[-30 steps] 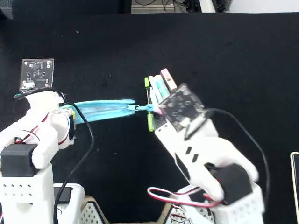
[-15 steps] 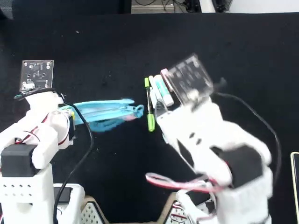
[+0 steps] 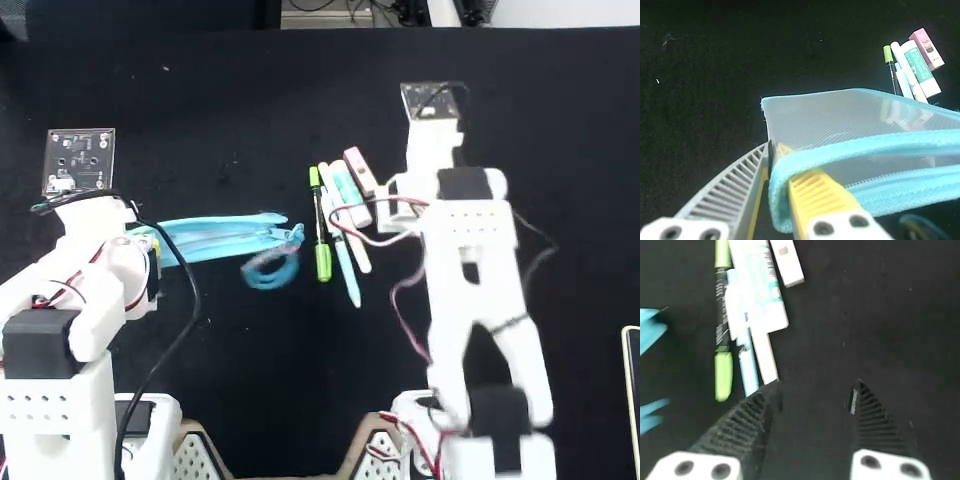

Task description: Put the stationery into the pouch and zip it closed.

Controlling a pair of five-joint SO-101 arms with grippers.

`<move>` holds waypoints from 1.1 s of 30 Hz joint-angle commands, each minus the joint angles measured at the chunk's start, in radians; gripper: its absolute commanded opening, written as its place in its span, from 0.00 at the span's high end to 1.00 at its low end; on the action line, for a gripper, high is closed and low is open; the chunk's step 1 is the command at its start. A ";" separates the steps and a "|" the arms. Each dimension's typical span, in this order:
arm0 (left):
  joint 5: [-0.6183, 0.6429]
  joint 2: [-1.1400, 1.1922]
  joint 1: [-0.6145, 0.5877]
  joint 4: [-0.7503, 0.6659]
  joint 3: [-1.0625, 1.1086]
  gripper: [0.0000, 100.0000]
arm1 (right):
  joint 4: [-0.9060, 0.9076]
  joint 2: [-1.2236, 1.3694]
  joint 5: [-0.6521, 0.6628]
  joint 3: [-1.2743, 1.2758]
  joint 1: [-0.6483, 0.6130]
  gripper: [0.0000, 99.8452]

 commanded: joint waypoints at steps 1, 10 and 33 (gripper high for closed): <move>0.006 0.009 0.002 -0.012 -0.002 0.97 | -0.210 0.090 -0.006 -0.007 0.021 0.78; 0.005 0.009 0.002 -0.012 -0.001 0.97 | -0.344 0.446 -0.012 -0.341 -0.021 0.78; 0.005 0.009 0.002 -0.014 0.008 0.97 | -0.227 0.852 0.086 -0.748 -0.052 0.78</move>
